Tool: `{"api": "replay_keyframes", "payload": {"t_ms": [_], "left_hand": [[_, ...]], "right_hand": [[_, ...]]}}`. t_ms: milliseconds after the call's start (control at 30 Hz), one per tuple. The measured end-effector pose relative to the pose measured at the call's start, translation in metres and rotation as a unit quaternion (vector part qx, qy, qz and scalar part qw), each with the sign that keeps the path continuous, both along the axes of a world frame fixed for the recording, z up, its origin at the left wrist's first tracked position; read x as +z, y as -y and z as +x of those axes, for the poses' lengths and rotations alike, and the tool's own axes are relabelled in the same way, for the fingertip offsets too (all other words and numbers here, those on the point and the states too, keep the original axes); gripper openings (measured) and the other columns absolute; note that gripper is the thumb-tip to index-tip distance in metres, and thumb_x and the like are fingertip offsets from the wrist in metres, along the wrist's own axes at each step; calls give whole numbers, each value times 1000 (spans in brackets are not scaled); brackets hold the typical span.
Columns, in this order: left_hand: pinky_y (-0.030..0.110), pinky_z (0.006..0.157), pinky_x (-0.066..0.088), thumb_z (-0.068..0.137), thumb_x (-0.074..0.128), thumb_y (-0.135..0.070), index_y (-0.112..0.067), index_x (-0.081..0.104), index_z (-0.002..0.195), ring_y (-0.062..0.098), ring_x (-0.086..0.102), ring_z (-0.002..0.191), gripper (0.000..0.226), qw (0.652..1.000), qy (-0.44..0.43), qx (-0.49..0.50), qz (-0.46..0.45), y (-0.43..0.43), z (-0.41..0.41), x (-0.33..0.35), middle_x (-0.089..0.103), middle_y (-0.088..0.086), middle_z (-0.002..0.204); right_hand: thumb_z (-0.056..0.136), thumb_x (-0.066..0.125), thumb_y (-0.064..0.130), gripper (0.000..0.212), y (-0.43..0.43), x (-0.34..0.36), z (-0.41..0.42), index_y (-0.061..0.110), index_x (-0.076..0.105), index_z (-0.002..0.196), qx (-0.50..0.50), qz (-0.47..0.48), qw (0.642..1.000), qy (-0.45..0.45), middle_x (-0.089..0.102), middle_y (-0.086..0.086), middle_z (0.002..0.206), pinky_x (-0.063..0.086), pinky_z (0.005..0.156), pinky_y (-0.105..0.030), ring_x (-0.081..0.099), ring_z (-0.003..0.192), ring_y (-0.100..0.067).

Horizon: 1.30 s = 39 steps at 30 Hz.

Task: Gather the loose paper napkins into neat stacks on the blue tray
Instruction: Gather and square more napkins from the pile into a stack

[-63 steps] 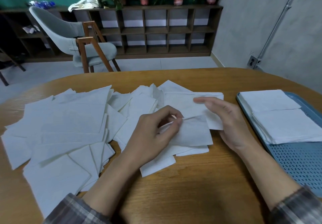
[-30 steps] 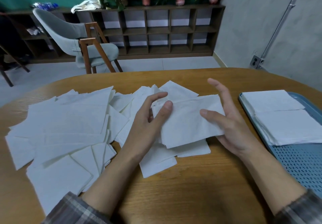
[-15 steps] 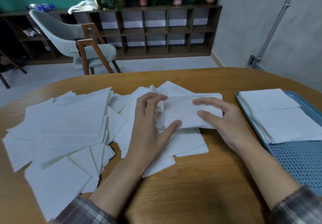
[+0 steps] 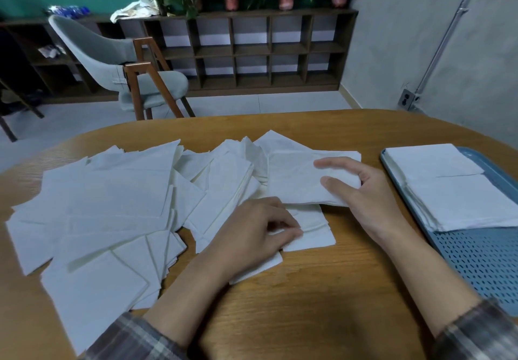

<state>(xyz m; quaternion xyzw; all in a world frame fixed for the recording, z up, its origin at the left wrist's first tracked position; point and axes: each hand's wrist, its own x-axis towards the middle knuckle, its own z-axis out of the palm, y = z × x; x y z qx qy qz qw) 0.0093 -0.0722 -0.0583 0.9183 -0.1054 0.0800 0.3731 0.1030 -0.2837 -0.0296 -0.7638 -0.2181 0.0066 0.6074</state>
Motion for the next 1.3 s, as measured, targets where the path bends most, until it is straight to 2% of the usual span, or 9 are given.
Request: {"api": "replay_keyframes", "payload": {"t_ms": [100,267,400,500,600,733,933,1067,1300], "left_hand": [[13,72,44,92,81,-30,-30,85,95,4,66,84,5,998,-27,14,-59,-1,1,3,72,-15,88],[9,71,41,99,72,-23,-25,81,97,0,61,83,9,999,-32,7,-41,-1,-1,9,69,-15,87],[11,73,40,106,61,-22,-23,70,97,4,62,86,13,996,1,7,-93,0,-6,23,67,-16,87],[12,77,41,107,60,-21,-21,69,100,5,64,88,12,987,41,23,-152,1,-9,31,68,-16,90],[16,79,47,104,66,-22,-20,75,102,9,69,94,10,976,76,50,-198,2,-9,34,74,-13,94],[11,83,48,98,75,-19,-21,81,102,4,71,99,8,968,93,90,-217,3,-10,33,77,-17,97],[12,88,51,87,86,-20,-31,78,109,9,70,101,26,956,106,150,-228,-3,-8,35,75,-14,98],[12,85,50,84,88,-20,-30,78,106,8,71,97,26,955,106,155,-229,-2,-9,38,75,-13,94],[12,84,50,83,90,-24,-30,77,106,7,71,96,27,950,124,185,-221,1,-9,35,75,-14,90]], "right_hand": [[96,71,6,27,0,0,0,27,79,112,3,-4,1000,5,73,29,117,35,106,-14,57,121,15],[97,68,3,30,0,-1,1,26,78,112,2,-15,1000,9,74,28,117,33,96,4,57,121,16],[99,66,5,28,-2,-2,1,27,78,112,-1,-14,1000,22,74,27,117,36,99,0,57,122,14],[103,64,30,17,-3,1,0,26,78,112,9,4,999,33,75,22,119,39,104,-15,59,124,8],[94,59,60,44,-2,6,-8,24,78,112,84,11,996,27,76,14,120,41,103,-19,63,123,-2],[94,76,27,16,-11,5,-19,19,81,106,131,13,991,-28,81,8,104,52,75,-13,74,98,-5],[93,73,20,25,-10,10,-20,20,74,118,129,35,989,-62,79,7,111,54,80,-17,74,104,-9],[89,75,28,43,-13,9,-23,32,63,129,148,-4,988,-51,69,20,110,52,78,-15,67,102,-1],[100,69,24,50,-15,8,-24,53,50,137,143,11,989,-43,67,19,116,57,84,-24,68,108,-7]]}}
